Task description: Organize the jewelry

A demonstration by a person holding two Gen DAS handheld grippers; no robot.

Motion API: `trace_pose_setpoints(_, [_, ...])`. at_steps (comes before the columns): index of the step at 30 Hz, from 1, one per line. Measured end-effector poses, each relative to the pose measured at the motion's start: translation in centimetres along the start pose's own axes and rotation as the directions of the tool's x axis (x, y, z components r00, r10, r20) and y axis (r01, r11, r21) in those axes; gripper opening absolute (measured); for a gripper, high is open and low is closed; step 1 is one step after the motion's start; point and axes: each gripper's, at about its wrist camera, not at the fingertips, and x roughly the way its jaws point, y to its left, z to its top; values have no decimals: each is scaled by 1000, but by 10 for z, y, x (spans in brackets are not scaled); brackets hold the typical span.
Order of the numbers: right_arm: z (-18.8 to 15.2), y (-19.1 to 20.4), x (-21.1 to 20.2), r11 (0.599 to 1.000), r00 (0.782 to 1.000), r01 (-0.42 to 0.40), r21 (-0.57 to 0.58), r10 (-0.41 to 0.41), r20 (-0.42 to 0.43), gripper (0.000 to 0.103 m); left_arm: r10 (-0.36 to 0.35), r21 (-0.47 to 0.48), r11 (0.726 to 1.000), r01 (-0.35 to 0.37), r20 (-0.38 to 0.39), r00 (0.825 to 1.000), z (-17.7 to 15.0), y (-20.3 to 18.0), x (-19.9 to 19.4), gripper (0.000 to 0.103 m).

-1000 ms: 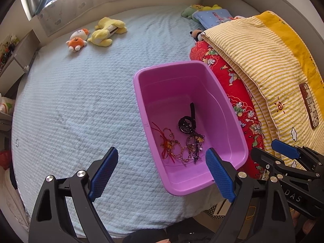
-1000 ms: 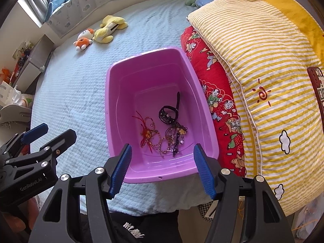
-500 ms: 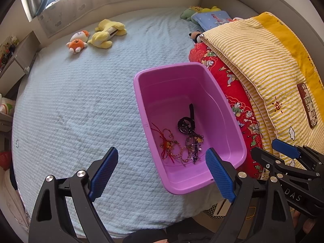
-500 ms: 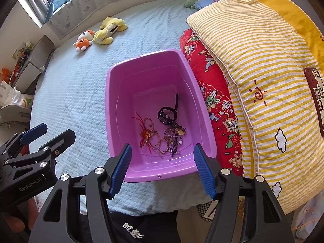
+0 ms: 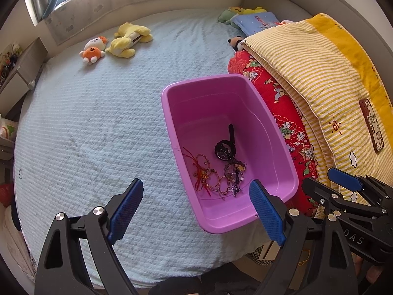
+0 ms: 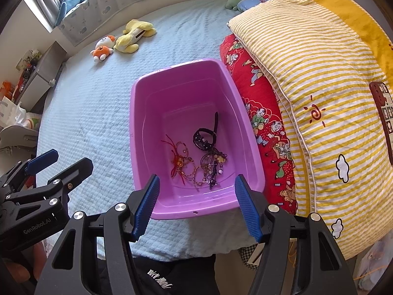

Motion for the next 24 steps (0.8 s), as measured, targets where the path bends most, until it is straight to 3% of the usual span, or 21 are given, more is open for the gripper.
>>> trace_pose_setpoints(13, [0,2,1,1000,1000,-3,-7,3,0,61,-12,-1,1000,12,5,1000,0,1,0,86])
trace_pose_setpoints(24, [3,1,3,1000,1000,-7,-14,7,0,61,20,-8,1000,-20,-14,1000,0,4,4,86])
